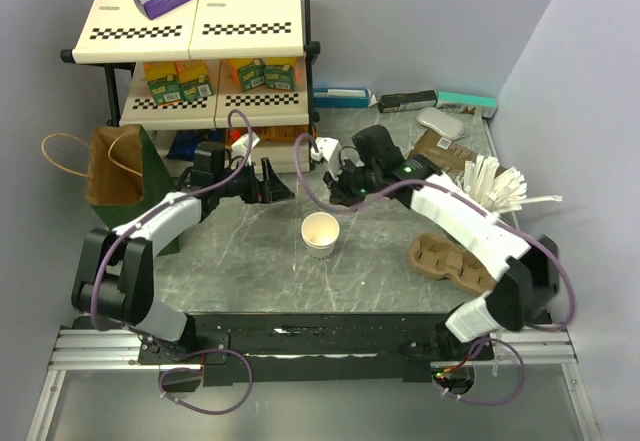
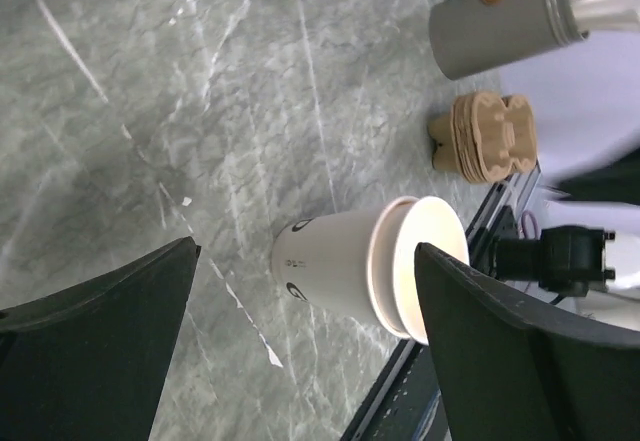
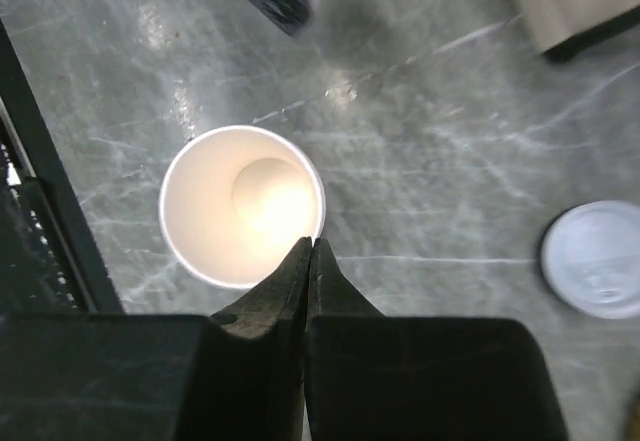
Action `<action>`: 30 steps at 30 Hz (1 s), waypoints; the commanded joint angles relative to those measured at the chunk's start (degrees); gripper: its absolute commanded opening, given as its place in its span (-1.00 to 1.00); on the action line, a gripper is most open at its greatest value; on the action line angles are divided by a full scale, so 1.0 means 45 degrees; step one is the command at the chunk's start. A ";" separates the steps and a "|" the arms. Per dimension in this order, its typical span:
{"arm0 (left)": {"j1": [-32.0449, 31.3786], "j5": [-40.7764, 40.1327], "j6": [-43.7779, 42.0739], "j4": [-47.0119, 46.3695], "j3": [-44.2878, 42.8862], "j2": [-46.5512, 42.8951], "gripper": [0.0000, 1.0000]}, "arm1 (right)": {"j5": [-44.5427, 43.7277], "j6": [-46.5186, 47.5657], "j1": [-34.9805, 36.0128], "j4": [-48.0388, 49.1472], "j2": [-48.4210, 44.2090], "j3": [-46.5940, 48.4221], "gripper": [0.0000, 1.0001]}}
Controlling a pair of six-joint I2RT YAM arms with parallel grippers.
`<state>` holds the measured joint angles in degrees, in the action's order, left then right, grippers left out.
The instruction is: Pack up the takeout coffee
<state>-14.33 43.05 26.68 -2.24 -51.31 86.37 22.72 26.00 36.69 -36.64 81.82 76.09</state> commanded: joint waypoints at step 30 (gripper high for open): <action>0.0215 -0.1343 -0.1729 0.1397 0.0464 -0.2005 0.90 | 0.2647 0.8774 0.1535 -0.3927 0.1718 0.0473 0.09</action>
<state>-13.47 37.47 18.94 5.06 -49.93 80.03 34.02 62.46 43.18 -52.16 87.70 75.09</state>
